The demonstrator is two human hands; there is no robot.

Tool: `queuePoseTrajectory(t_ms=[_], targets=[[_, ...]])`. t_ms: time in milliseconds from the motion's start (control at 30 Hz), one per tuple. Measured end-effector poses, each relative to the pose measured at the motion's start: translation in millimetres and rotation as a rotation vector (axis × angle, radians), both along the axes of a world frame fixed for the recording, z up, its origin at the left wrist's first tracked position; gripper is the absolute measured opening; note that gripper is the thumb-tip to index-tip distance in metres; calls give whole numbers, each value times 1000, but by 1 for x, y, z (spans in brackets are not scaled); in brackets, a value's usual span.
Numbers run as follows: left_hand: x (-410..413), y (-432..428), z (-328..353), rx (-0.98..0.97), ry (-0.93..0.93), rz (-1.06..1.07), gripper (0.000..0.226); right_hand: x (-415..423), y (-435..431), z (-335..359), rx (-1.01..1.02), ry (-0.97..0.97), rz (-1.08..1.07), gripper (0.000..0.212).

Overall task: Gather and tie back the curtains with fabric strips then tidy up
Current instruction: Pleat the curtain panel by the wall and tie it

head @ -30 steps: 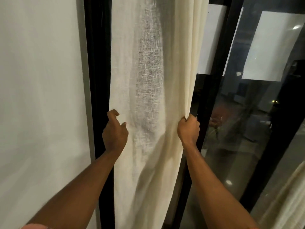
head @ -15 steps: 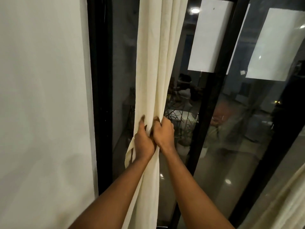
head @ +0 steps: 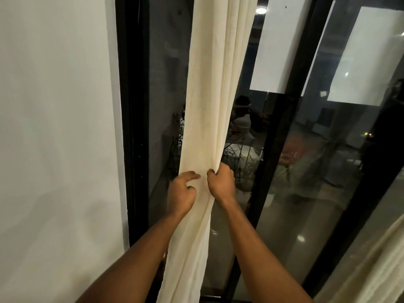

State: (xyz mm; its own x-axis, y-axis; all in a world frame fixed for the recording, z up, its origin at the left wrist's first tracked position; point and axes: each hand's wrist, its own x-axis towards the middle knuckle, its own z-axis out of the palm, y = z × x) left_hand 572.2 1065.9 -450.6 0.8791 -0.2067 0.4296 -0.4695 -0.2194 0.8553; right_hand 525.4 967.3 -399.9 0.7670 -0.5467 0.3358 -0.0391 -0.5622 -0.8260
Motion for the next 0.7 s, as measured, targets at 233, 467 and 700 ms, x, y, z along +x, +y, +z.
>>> queuePoseTrajectory(t_ms=[233,467,700], targets=[[44,16,-23,173,148,122,64,-4,5,-7,-90,-14,-118,12],[59,26,-38,333,321,-36,59,-1,17,-15,-94,23,-124,9],[56,51,-44,335,209,96,39,1,16,-16,-98,64,-179,12]])
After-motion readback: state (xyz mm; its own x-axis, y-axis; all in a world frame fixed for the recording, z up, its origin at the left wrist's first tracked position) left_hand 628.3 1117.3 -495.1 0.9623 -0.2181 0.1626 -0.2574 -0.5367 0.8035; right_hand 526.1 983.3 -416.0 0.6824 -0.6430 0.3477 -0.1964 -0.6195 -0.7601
